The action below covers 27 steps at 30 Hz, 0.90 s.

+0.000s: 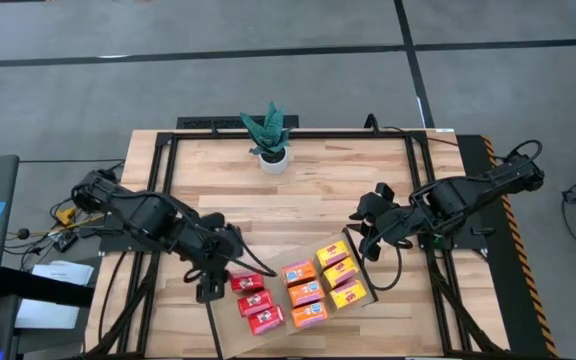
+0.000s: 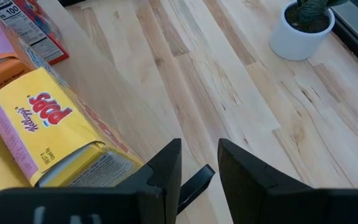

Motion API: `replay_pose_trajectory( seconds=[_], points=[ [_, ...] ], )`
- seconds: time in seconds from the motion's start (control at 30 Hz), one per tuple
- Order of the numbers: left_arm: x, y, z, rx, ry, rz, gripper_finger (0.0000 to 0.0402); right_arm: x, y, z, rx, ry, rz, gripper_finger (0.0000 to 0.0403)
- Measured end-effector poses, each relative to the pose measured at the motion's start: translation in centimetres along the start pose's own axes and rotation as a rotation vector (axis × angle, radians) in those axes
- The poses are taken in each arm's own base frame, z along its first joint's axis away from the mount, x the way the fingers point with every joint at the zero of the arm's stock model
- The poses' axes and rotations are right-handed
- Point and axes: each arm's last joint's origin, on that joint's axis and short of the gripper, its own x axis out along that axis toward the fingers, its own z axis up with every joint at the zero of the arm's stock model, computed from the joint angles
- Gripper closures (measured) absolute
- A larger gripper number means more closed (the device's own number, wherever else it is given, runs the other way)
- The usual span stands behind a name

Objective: Stack cereal on shelf
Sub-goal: Put the red cereal box on the shelf aligned with the red cereal boxes

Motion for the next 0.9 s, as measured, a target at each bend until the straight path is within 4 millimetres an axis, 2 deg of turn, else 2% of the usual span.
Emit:
replay_pose_trajectory(
  seconds=[0.2, 0.43, 0.6, 0.9],
  points=[
    [-0.2, 0.4, -1.1, 0.032, -0.022, 0.218, 0.018, 0.0, 0.0, 0.0, 0.0, 0.0, 0.0, 0.0274],
    [1.4, -0.2, -2.2, 0.072, -0.034, 0.328, 0.018, 0.0, 0.0, 0.0, -0.002, 0.003, -0.002, 0.0274],
    [2.8, -0.4, -2.8, 0.025, -0.011, 0.331, 0.018, 0.0, 0.0, 0.0, -0.004, 0.004, -0.003, 0.0274],
    [3.1, -1.4, -2.3, -0.037, -0.064, 0.229, 0.018, 0.0, -0.1, -0.1, -0.031, 0.007, -0.005, 0.0274]
  ],
)
